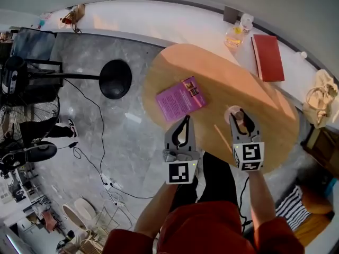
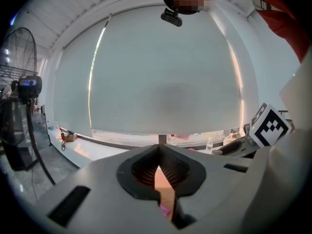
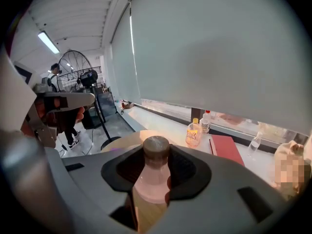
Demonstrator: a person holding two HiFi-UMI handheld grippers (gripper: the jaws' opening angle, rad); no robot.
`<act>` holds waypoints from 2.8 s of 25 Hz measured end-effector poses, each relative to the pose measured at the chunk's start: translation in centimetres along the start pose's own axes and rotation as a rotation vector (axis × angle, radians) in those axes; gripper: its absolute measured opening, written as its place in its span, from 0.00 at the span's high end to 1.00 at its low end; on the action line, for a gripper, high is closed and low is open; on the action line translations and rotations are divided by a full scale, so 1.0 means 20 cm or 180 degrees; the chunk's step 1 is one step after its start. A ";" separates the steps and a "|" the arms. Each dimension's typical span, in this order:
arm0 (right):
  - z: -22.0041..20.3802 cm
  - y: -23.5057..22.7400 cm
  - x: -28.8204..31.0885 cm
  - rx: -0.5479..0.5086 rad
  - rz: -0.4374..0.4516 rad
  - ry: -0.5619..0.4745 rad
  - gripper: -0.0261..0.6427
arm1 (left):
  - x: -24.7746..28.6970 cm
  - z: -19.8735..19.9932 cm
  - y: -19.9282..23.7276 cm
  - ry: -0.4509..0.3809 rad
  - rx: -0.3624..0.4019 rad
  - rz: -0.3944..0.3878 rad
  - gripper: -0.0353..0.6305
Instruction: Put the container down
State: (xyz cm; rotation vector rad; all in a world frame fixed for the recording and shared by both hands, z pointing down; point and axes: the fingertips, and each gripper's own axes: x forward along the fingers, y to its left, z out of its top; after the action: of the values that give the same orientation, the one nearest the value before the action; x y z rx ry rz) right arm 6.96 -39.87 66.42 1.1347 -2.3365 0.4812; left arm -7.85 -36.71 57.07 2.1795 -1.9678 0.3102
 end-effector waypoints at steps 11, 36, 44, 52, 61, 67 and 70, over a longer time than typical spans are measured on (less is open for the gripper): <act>-0.28 -0.07 0.41 -0.0065 0.0010 0.0281 0.75 | 0.18 -0.31 0.05 0.0256 -0.0117 0.0070 0.94; -0.74 -0.06 0.70 -0.0134 -0.0015 0.0537 0.75 | 0.16 -0.58 0.04 0.0554 -0.0227 0.0117 0.94; -0.78 -0.02 0.67 -0.0353 -0.0037 0.0366 0.75 | 0.16 -0.58 0.03 0.0587 -0.0208 0.0077 0.94; -0.80 -0.02 0.68 -0.0281 -0.0023 0.0429 0.70 | 0.16 -0.56 0.01 0.0561 -0.0210 0.0059 0.94; -0.82 -0.02 0.59 -0.0067 0.0031 0.0490 0.61 | 0.10 -0.53 0.00 0.0530 -0.0192 0.0072 0.94; -0.81 -0.02 0.47 0.0021 0.0016 0.0500 0.61 | 0.06 -0.47 -0.04 0.0504 -0.0169 0.0072 0.94; -0.79 -0.01 0.40 0.0013 0.0018 0.0493 0.61 | 0.03 -0.43 -0.06 0.0455 -0.0133 0.0065 0.94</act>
State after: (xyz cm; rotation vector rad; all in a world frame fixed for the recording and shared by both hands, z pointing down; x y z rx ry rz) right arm 7.31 -36.94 83.84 1.0542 -2.2067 0.5559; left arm -6.89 -34.77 65.45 2.0524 -1.9031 0.4121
